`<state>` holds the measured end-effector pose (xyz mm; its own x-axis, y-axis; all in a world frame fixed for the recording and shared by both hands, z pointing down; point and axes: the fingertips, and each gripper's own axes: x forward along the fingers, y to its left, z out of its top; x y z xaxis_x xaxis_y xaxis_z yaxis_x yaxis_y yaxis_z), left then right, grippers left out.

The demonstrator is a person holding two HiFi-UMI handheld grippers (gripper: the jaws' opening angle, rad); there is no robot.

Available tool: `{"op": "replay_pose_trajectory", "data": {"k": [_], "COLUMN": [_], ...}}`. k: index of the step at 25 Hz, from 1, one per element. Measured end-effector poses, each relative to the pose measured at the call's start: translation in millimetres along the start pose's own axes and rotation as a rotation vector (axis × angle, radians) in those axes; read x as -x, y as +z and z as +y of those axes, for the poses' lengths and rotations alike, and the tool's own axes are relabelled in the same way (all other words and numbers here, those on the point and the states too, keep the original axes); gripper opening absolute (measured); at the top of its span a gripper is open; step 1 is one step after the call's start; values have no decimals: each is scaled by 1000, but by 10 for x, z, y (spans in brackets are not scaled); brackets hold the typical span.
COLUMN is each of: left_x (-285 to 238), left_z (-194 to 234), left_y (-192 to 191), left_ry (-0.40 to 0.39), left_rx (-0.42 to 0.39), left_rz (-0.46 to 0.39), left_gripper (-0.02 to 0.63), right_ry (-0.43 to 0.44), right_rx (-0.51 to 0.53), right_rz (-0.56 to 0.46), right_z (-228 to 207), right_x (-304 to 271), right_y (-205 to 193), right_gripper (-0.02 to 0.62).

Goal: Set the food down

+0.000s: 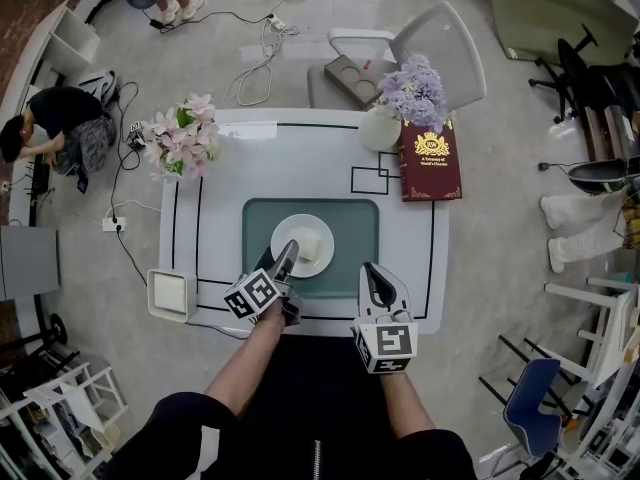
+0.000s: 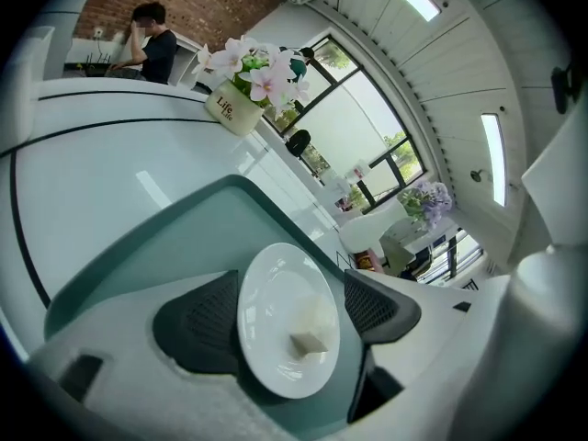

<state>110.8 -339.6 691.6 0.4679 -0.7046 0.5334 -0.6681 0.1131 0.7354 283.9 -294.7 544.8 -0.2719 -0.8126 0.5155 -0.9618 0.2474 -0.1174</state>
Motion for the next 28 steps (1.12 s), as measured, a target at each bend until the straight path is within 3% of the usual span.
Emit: {"op": "replay_pose_trajectory", "data": {"k": [6,11,17,18,19,20,22,24,28], "left_x": [67,166,514,590,672,766,991,1241,1749], "left_z": [57,-15,-198,-253,-300,-334,-377,-401,-472], "left_y": [53,173,319,340,358,375,409,431,468], "left_ry": [20,-11,-144,-181,-211,-231,-254,-254,-217], "left_rx": [-29,-28,-52,-65,-82,-102,-142,-215,-532], "left_rz": [-18,-59,-96,-97,-100,-107,-127,-144,-190], "left_gripper": [362,362,355,325,239,140,47,8,5], "right_ry": [2,2,1,4,6,9,18,29,46], "right_rx": [0,10,21,23,24,25,25,26,35], "right_rz": [-4,-14,-30,-32,-35,-38,-50,-66,-108], "right_z": [57,151,476,548,618,689,850,1033,1407], "right_x": [25,53,185,209,233,257,314,382,514], "right_y": [11,6,10,6,1,-3,-2,9,41], "right_gripper": [9,9,9,9,9,9,9,9,9]}}
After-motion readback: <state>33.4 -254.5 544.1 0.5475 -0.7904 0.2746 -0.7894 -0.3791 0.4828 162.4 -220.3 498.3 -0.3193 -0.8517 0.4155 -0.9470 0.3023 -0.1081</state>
